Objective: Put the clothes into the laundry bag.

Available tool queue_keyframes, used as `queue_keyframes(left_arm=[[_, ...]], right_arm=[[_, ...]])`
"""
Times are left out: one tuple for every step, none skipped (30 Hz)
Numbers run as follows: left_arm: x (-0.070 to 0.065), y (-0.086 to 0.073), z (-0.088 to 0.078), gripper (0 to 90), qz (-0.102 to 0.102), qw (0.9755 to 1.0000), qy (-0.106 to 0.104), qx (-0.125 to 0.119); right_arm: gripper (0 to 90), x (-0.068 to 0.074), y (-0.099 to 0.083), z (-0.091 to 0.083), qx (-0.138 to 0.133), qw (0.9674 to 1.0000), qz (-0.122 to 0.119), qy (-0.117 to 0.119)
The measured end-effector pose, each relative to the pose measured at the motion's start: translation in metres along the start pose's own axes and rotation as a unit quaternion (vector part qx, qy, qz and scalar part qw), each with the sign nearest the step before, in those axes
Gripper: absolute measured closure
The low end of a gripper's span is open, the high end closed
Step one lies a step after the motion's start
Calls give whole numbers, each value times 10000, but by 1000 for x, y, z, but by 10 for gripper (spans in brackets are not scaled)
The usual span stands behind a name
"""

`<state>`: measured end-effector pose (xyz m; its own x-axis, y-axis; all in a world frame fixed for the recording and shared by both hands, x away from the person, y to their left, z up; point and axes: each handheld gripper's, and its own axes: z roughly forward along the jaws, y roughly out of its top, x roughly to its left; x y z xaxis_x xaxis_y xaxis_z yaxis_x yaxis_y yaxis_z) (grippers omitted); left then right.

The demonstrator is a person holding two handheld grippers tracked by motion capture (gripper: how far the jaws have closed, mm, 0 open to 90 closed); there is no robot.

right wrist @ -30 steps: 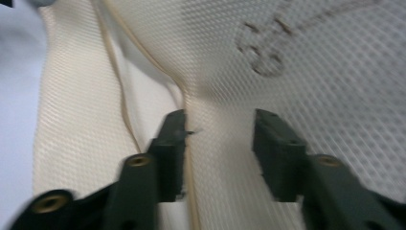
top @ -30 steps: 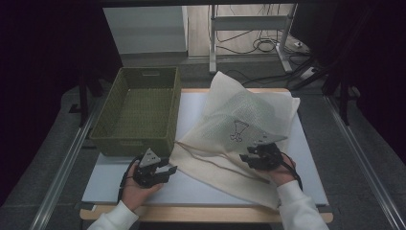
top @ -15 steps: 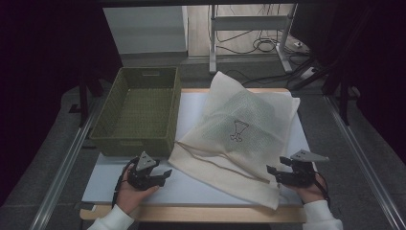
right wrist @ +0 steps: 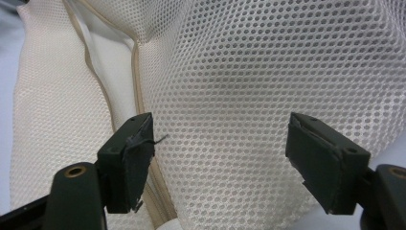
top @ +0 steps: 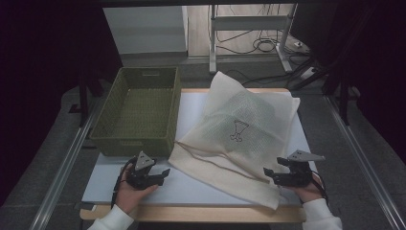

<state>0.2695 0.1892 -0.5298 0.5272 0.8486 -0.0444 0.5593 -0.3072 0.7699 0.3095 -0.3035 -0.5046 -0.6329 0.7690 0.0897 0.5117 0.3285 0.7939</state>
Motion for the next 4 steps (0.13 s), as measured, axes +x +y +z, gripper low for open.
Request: queue_keyframes(left_arm=[[0, 0, 0, 329, -4, 10000, -1, 3], [0, 0, 1, 326, -2, 10000, 4, 18], [1, -1, 1, 324, -6, 10000, 16, 30], [1, -1, 2, 323, -25, 10000, 35, 31]], right_arm=[[237, 0, 0, 0, -4, 10000, -10, -28], [232, 0, 1, 0, -19, 10000, -3, -51], [229, -1, 1, 0, -51, 10000, 13, -50], [228, -2, 1, 0, -68, 10000, 7, -52]])
